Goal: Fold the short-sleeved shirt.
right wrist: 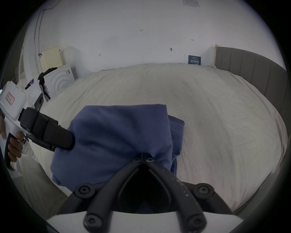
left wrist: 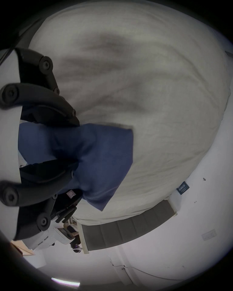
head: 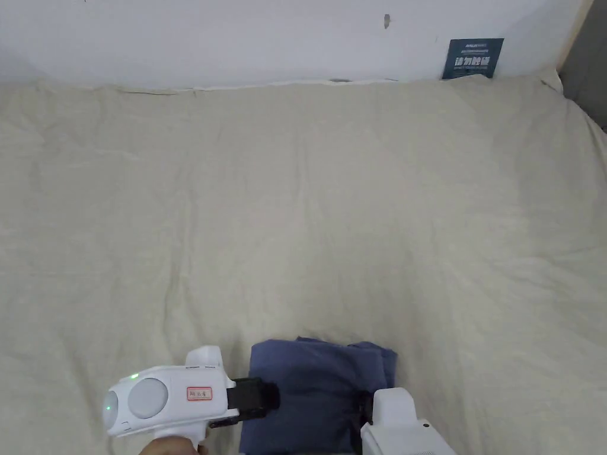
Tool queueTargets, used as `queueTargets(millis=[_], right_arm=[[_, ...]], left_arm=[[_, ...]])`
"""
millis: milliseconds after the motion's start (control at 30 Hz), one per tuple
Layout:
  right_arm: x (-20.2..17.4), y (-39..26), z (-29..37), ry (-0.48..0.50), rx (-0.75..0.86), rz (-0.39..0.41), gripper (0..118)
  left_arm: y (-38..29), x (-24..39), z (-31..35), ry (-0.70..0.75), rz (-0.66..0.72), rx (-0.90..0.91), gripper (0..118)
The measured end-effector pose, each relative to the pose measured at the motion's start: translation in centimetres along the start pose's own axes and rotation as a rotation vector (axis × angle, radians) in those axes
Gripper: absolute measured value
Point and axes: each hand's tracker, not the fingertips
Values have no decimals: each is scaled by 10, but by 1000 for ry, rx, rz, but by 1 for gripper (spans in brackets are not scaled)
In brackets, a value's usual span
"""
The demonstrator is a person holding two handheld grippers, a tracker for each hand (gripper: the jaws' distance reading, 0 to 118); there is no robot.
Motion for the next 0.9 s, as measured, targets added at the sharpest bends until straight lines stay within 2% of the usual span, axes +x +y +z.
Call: queueTargets(millis=[33,67,100,167,367,467,633,900], right_arm=[[-1,2,2,1,0,-2,2],[-1,2,3,5,0,-6,2],[-1,3,4,8,-2,-12,2],[0,6,3,7,-9,-14,2],[-4,25,13,-23,9,82,2],[-5,44,22,-29,53,62,2],[-15,82,35,-58,136,74,2],[-35,130,23,-70,225,99,2]], left_arm=[[-2,4,1,13,-2,7,42],[-3,7,1,35,-21,21,37],[-4,11,-1,39,-41,14,27],[-3,12,-2,24,-24,8,20],[6,22,19,47,-52,66,18],[26,14,44,78,-88,117,17],[72,-45,99,265,-160,185,17],[141,-176,203,586,-129,253,17]])
